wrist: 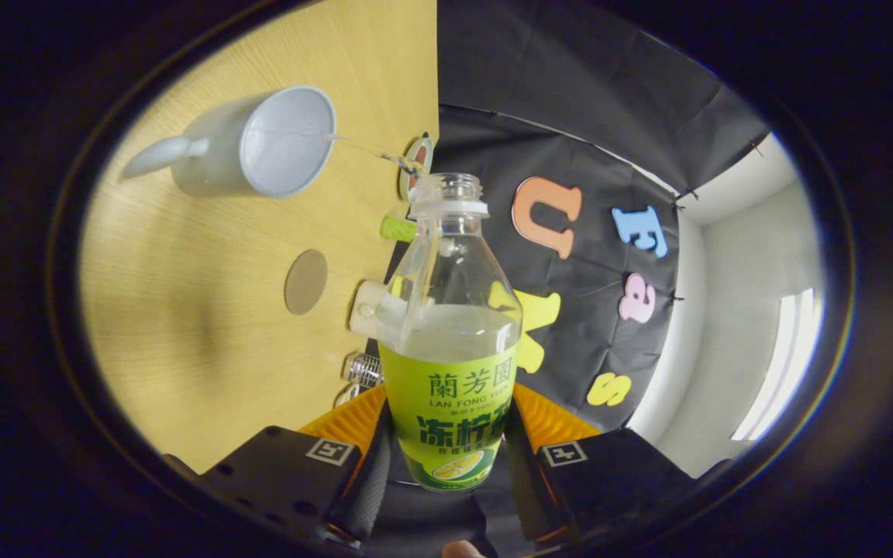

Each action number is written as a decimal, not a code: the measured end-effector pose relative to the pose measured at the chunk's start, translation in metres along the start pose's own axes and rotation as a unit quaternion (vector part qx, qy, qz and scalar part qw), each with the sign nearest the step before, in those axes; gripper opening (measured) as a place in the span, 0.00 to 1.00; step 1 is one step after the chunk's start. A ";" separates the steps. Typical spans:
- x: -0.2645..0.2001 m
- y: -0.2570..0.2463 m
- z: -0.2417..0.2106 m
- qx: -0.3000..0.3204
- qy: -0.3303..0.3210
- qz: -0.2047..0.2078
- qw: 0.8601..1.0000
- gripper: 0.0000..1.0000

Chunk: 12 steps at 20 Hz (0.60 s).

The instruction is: Take the bottle from table, then pour the juice into the cup, finally place the bottle on the coaster

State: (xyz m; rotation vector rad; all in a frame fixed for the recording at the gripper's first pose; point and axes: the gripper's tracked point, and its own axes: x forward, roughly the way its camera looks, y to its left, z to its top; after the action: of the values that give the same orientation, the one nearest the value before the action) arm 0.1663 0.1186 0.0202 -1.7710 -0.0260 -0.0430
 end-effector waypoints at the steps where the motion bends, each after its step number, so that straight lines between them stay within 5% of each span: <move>1: 0.001 -0.002 0.000 -0.002 0.000 -0.002 1.000 0.73; 12: 0.003 -0.019 -0.002 -0.026 0.006 -0.018 0.999 0.73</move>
State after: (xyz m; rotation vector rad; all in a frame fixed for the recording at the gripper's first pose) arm 0.1690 0.1204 0.0391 -1.8228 -0.0478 -0.0806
